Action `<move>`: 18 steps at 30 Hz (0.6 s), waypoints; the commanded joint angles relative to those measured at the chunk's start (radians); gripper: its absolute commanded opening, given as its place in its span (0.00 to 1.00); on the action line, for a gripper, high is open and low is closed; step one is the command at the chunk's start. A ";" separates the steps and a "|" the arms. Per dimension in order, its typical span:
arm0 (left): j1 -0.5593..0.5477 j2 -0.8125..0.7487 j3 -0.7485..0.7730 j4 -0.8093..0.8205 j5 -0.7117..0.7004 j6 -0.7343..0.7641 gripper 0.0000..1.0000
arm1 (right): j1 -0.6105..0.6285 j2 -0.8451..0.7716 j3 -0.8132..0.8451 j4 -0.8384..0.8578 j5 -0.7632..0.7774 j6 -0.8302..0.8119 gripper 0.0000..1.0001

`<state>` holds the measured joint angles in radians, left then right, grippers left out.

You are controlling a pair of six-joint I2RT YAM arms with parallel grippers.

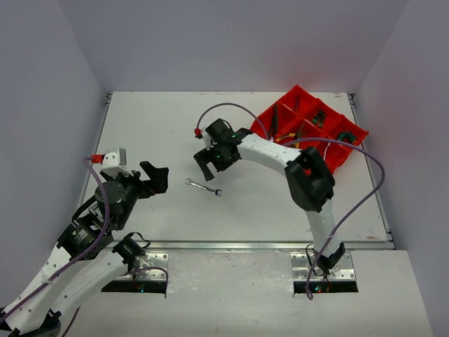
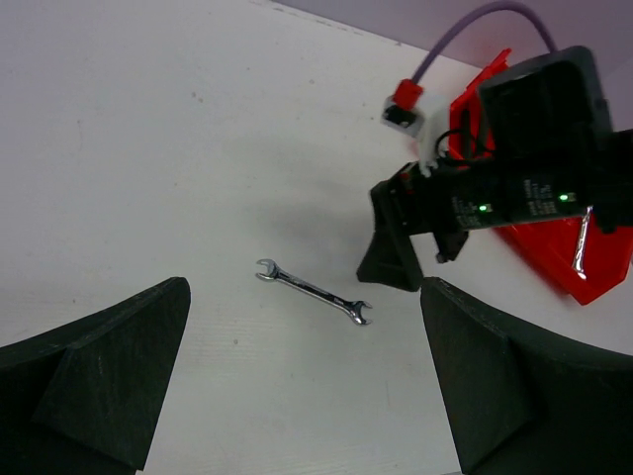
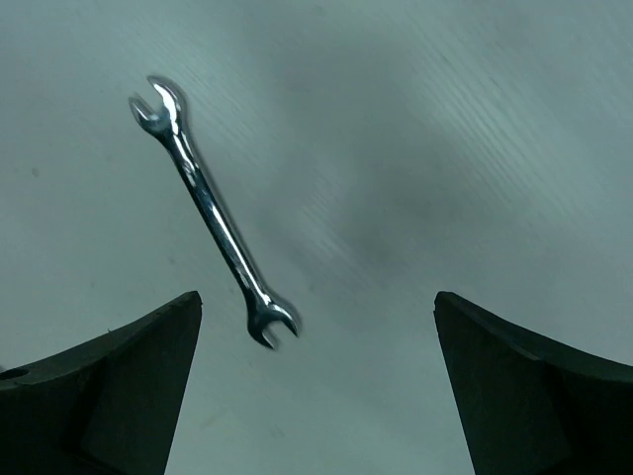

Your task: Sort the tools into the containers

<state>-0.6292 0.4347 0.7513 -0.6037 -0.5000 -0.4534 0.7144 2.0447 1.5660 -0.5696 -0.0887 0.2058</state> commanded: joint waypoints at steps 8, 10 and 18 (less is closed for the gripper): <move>-0.004 0.030 0.004 0.025 -0.021 -0.010 1.00 | 0.197 0.300 0.385 -0.141 0.104 -0.181 0.94; -0.003 0.037 0.006 0.020 -0.025 -0.013 1.00 | 0.209 0.335 0.408 -0.165 0.136 -0.193 0.89; -0.003 0.026 0.002 0.025 -0.026 -0.013 1.00 | 0.211 0.429 0.496 -0.298 0.128 -0.198 0.64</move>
<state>-0.6292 0.4644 0.7513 -0.6106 -0.5144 -0.4580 0.9351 2.4349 2.0133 -0.7822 0.0122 0.0279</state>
